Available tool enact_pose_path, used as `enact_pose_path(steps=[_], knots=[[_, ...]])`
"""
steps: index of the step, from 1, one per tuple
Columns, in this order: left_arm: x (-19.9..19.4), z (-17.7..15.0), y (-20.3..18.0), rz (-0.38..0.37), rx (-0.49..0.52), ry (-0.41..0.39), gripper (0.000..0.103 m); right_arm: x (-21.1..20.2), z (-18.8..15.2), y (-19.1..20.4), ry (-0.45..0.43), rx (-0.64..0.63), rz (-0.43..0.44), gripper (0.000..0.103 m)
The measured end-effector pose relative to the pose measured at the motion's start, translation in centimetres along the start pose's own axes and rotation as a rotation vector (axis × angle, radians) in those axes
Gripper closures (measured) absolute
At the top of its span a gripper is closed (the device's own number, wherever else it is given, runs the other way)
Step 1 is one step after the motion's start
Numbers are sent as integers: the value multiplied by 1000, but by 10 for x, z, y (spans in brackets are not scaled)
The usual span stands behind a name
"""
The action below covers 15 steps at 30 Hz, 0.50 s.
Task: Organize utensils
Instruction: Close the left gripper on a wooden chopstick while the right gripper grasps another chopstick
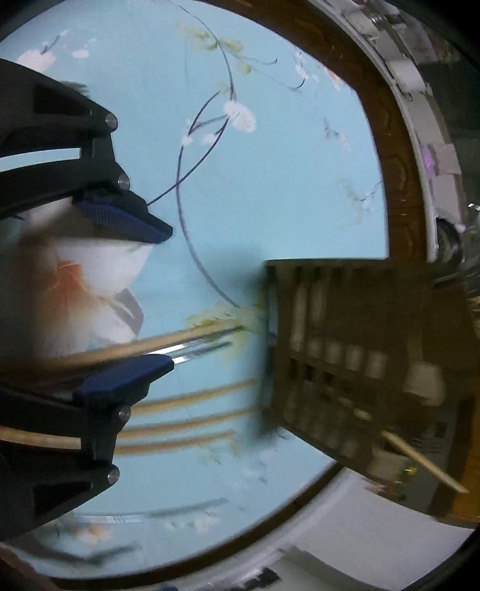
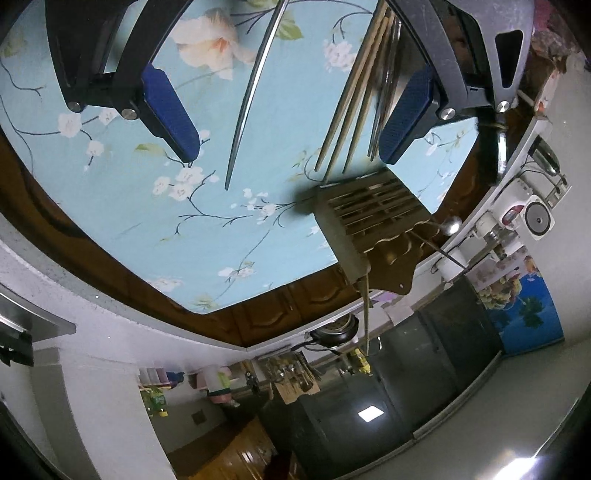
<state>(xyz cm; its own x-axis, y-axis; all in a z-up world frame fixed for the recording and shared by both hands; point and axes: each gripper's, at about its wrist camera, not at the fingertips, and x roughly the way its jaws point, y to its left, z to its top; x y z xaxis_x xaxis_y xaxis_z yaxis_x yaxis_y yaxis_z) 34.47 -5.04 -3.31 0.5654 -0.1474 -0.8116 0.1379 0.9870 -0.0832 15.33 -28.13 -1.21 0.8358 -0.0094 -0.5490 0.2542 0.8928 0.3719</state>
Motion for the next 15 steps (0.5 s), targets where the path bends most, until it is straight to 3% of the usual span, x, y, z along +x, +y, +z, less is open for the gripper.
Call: enact_pose_path(steps=[5,8,12,15], knots=[[-1,-9,13,28,33,8,37,14,2,5,21,-9,14,4],[-11,-13,28,16,1,24,42,27,1,13,42,-24,28,5],[-17,-5,36,-61,-75,5,42,48,1,25,82,-45,42,8],[-11,2,26,-127,-70,12,42,56,3,25,87,-26,36,8]])
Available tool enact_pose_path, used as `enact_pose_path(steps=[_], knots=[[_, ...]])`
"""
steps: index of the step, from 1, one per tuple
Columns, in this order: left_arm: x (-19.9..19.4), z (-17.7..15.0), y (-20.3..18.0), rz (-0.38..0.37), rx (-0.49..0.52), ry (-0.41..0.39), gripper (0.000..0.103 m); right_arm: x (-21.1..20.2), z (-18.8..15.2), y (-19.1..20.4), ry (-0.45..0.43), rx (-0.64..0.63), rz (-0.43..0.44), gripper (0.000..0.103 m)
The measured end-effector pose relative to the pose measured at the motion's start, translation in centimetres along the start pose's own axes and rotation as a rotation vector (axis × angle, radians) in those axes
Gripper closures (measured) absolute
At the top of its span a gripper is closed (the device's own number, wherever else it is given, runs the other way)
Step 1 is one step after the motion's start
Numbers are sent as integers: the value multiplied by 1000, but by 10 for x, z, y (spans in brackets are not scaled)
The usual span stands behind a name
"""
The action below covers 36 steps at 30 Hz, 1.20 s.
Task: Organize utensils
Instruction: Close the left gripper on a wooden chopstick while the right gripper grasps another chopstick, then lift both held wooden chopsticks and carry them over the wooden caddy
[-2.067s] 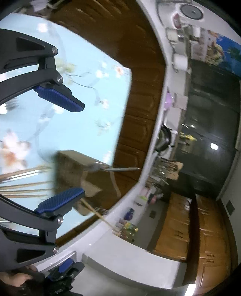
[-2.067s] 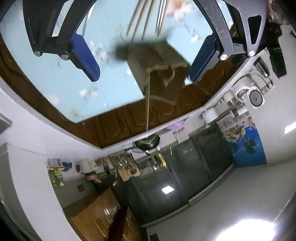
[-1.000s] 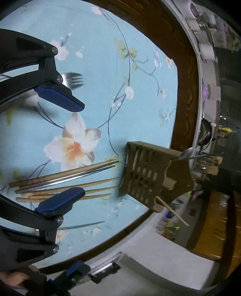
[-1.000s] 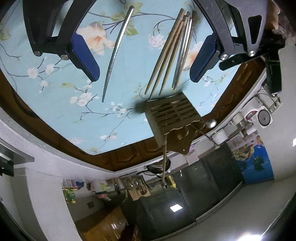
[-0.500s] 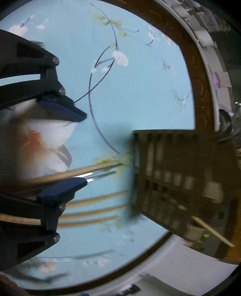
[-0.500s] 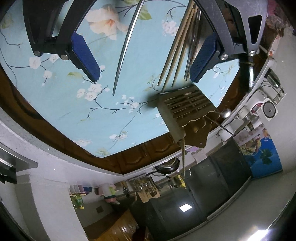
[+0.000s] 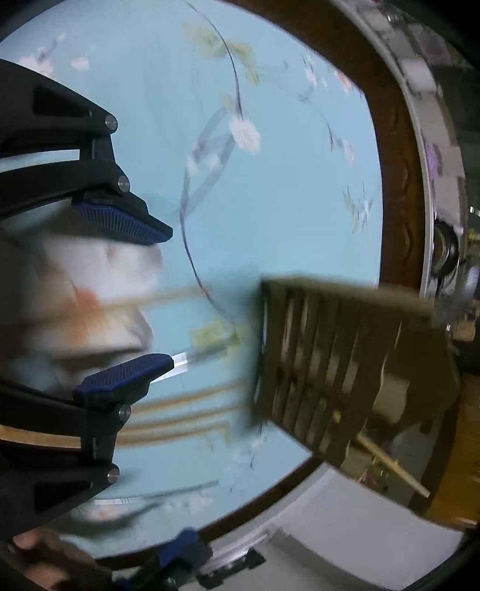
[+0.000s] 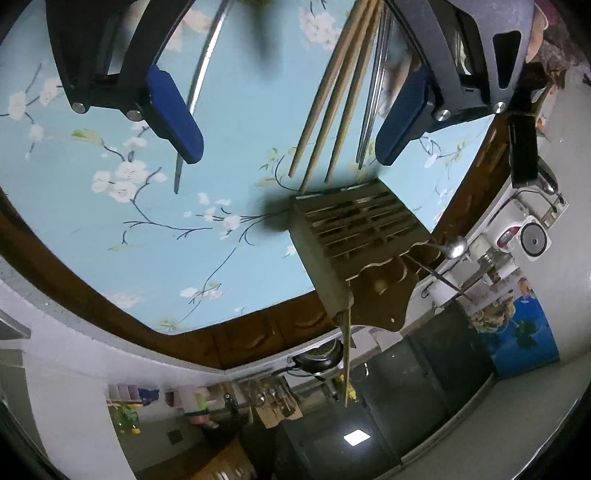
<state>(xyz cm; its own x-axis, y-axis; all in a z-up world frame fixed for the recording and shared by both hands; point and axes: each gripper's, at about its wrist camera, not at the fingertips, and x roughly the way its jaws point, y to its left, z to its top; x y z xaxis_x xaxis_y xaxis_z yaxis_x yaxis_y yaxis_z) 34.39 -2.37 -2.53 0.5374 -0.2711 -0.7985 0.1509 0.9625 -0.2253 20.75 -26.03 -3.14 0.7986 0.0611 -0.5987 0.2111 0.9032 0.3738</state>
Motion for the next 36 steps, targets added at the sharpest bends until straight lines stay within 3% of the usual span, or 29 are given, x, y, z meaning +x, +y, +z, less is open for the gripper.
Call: enact_pose_path(steps=[4,6,12,17,21,22,23,24,25,32,36], knots=[[23,2,-13,69,56,5,42,3,4,-2,-1,2,-15,12],[21,-1,-9,74,59,-1,42,8,4,-2,15,-10,-30,28],[11,-4,14,55,3,-7,45,56,-2,6,159,-45,-47,61],[18,0,5,106,55,3,50,95,-4,26,249,-117,-104,68],[24,-4,-10,158,151,-17,59,107,-9,51,253,-293,-207,73],[25,-5,-15,153,172,-23,68,107,-10,54,251,-312,-216,78],[25,-5,-17,138,183,-24,77,107,-10,53,254,-308,-207,92],[25,-5,-17,132,187,-24,82,107,-9,51,261,-292,-197,93],[23,-5,-17,123,183,-23,95,105,-8,47,267,-265,-178,95],[5,-5,16,-25,34,2,100,50,3,35,204,-124,-46,98],[-34,-8,29,-106,-33,-53,100,8,10,38,143,-104,12,98]])
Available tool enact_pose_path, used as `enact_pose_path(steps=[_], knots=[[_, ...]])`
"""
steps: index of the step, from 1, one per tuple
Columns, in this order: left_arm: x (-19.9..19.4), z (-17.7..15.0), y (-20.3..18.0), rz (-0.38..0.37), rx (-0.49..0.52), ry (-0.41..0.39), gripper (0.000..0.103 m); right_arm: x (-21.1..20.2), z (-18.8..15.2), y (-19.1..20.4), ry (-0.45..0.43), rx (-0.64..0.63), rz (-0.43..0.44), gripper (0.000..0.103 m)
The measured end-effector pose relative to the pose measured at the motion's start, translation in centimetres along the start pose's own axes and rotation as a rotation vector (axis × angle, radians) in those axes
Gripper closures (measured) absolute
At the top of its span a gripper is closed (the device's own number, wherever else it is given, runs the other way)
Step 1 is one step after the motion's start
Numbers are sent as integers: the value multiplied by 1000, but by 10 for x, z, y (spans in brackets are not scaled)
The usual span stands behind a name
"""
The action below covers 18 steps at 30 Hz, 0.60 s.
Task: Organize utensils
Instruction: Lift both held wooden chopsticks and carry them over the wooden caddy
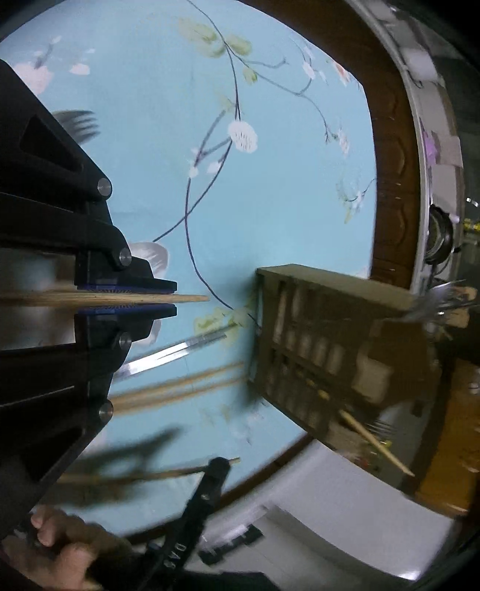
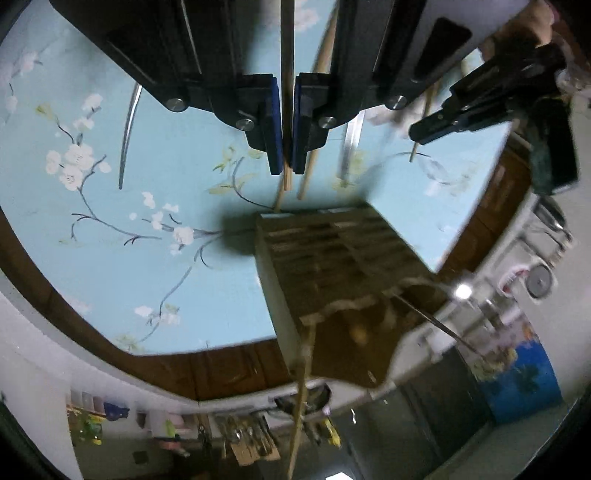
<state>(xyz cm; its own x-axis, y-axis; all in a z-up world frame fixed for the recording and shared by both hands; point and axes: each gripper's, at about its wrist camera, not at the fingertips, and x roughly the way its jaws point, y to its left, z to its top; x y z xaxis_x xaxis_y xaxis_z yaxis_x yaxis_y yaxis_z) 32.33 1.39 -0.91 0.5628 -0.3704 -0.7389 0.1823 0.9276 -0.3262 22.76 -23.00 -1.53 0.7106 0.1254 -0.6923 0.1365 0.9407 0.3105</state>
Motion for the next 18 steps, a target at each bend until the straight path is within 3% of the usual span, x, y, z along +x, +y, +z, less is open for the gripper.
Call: enact_pose_path(steps=[10,18], knots=[[-116,-4,-7,-88,-26,-196,100,-76,14,31,-162,-51,45,98],[-161,-18,-15,-102,2,-286,100,-121,24,43,-292,-83,37,98]])
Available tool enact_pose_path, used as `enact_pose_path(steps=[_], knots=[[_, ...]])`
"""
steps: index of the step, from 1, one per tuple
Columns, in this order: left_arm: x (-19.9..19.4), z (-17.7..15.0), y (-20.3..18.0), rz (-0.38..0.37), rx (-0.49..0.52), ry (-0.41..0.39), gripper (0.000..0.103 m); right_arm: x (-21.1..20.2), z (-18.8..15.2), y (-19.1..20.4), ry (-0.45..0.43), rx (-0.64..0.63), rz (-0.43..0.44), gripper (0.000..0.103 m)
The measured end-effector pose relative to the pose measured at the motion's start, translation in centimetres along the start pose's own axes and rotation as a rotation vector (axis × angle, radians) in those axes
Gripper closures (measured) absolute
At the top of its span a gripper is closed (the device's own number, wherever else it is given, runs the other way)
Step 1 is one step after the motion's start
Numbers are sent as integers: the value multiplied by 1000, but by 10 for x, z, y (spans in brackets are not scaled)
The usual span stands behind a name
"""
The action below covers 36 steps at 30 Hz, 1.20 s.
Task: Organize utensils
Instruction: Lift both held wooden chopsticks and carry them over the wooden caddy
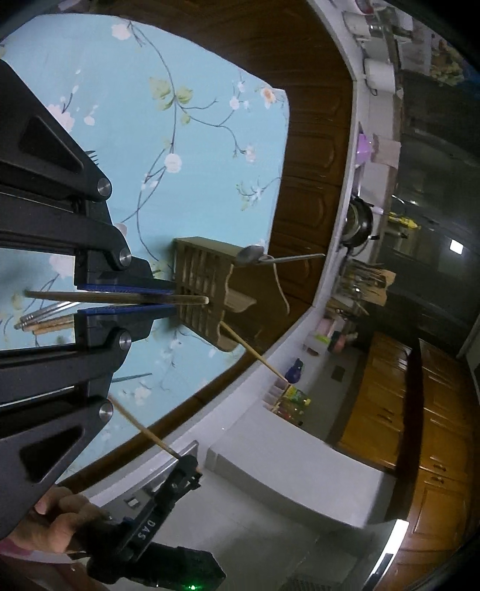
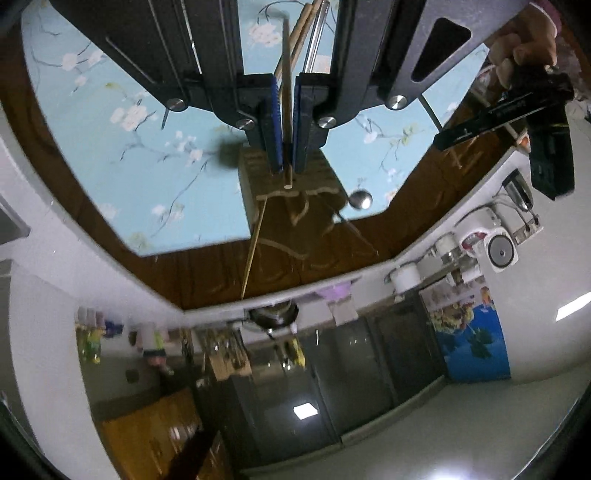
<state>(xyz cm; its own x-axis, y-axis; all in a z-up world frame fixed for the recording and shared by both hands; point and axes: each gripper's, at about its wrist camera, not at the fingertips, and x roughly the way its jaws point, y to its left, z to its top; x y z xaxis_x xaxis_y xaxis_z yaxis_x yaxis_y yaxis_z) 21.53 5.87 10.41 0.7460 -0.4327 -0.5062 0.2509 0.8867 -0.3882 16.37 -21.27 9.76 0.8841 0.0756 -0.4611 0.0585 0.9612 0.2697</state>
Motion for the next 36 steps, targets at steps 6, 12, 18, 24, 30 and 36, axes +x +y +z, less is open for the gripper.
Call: enact_pose_path(steps=[6,12,18,24,30,36], knots=[[-5,2,-7,6,21,-26,100,-7,8,-6,-29,17,0,98],[-5,12,-11,10,32,-47,100,-12,15,-10,-52,25,-5,98],[-4,26,-14,12,46,-86,100,-12,25,-11,-84,25,-6,98],[-4,43,-12,11,50,-133,100,-9,42,-11,-121,27,5,98],[-1,70,-9,11,52,-198,100,-7,73,-7,-177,9,11,98],[5,90,-4,13,38,-280,100,0,103,-7,-258,13,10,98]])
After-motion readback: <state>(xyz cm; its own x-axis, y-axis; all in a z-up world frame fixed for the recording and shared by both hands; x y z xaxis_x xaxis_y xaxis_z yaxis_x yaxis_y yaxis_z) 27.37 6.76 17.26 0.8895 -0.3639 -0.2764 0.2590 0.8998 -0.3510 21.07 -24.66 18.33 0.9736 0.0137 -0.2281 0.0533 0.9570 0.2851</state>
